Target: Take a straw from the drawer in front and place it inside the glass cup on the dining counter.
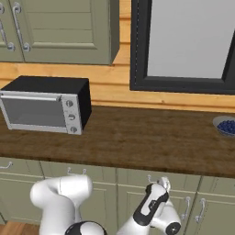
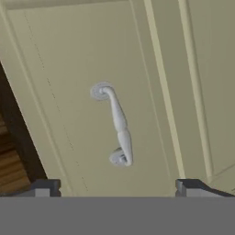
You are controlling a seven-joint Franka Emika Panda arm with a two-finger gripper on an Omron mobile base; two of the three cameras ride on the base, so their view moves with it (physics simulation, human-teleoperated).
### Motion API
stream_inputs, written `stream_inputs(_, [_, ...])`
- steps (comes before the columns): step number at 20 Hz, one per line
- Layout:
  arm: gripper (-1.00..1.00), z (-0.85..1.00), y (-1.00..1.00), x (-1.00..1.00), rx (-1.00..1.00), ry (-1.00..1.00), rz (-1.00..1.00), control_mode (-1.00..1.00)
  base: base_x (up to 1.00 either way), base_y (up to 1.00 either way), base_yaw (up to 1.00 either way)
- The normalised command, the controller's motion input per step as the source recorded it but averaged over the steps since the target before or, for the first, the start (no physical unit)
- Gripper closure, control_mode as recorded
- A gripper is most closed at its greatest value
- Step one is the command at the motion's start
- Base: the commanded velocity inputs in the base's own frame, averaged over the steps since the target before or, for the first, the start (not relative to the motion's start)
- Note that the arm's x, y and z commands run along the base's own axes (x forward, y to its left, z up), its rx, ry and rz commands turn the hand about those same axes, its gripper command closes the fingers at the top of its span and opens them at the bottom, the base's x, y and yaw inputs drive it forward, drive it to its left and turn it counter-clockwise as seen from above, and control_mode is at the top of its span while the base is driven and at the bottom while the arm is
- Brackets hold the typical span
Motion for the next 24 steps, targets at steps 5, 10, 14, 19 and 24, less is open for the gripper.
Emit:
stream_inputs(5, [-1.0,-0.27,-0.2,0.2,0.0,0.0,0.0,-1.0,0.0,0.0,0.0])
stream_inputs(10, [-1.0,-0.25,-0.02,0.29,-0.02,0.0,0.0,-1.0,0.0,0.0,0.0])
stream_inputs(14, [-1.0,-0.22,0.0,0.4,-0.03,0.0,0.0,-1.0,0.0,0.0,0.0])
stream_inputs(19, [-1.0,-0.17,0.0,0.31,-0.01,0.0,0.0,-1.0,0.0,0.0,0.0])
stream_inputs(24, [-1.0,-0.31,0.0,0.23,-0.05,0.0,0.0,-1.0,0.0,0.0,0.0])
